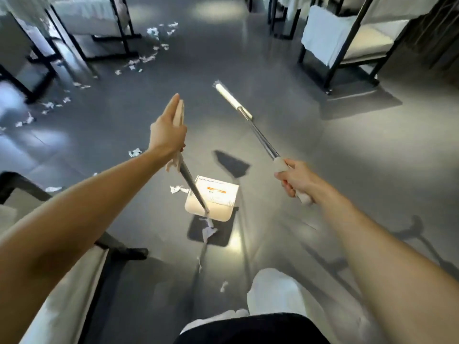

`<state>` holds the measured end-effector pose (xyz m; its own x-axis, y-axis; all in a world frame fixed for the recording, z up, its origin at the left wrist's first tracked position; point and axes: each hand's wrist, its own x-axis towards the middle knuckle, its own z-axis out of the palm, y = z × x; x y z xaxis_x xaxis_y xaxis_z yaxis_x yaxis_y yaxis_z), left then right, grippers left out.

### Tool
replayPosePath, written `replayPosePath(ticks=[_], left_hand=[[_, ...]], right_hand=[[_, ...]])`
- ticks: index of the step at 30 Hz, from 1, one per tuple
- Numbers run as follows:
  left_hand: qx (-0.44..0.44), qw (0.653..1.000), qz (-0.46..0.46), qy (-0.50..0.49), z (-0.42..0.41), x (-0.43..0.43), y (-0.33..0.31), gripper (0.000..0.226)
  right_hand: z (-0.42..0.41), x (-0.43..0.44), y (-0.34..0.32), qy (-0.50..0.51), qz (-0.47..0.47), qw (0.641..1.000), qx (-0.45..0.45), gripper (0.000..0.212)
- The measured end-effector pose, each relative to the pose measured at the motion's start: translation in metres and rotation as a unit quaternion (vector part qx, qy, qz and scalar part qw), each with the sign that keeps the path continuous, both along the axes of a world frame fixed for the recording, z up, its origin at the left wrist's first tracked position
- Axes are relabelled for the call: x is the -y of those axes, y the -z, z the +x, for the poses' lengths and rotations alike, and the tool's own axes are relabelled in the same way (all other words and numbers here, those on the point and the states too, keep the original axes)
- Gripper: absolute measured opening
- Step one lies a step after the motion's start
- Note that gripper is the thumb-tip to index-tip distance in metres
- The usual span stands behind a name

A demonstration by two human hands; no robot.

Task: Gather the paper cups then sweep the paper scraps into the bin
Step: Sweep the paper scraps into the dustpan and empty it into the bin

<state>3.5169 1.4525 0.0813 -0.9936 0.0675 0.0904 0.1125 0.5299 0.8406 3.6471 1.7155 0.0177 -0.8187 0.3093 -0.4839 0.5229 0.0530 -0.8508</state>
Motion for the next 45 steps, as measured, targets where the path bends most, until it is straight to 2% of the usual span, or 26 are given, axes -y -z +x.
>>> replayPosePath(ticks=[4,7,12,15,19,23,27,33,39,45], left_hand=[[-0.018,0.999,-0.027,0.007,-0.139,-0.067,0.017,0.068],[-0.019,0.999,-0.040,-0.008,-0.255,-0.118,0.029,0.069],[-0.033,0.996,-0.079,-0.029,-0.428,-0.188,0.015,0.068],[-0.036,0.993,-0.083,-0.074,-0.521,-0.201,0.007,0.068],[-0.023,0.991,-0.052,-0.125,-0.658,-0.214,0.014,0.069],[-0.011,0.990,-0.032,-0.139,-0.816,-0.230,0.033,0.069],[0.021,0.988,0.016,-0.150,-0.975,-0.255,0.033,0.069],[0.034,0.988,0.010,-0.152,-1.202,-0.297,0.019,0.069],[0.026,0.987,-0.024,-0.158,-1.450,-0.331,0.037,0.069],[0.022,0.981,-0.027,-0.191,-1.676,-0.349,0.013,0.066]], right_hand=[[-0.138,-0.072,0.011,-0.023,0.007,1.000,-0.005,0.021],[-0.254,-0.128,0.013,-0.075,0.045,0.996,-0.017,0.014],[-0.444,-0.202,-0.014,-0.138,0.082,0.987,-0.011,0.014],[-0.562,-0.221,-0.029,-0.157,0.070,0.985,-0.005,0.009],[-0.725,-0.239,-0.018,-0.161,0.040,0.986,0.012,0.018],[-0.897,-0.254,0.003,-0.169,0.019,0.985,0.012,0.022],[-1.063,-0.269,0.003,-0.176,-0.003,0.984,0.020,0.016],[-1.282,-0.319,-0.001,-0.173,-0.007,0.984,0.038,0.016],[-1.534,-0.358,0.015,-0.193,-0.003,0.981,0.033,0.014],[-1.773,-0.378,-0.014,-0.215,-0.003,0.976,0.029,0.013]])
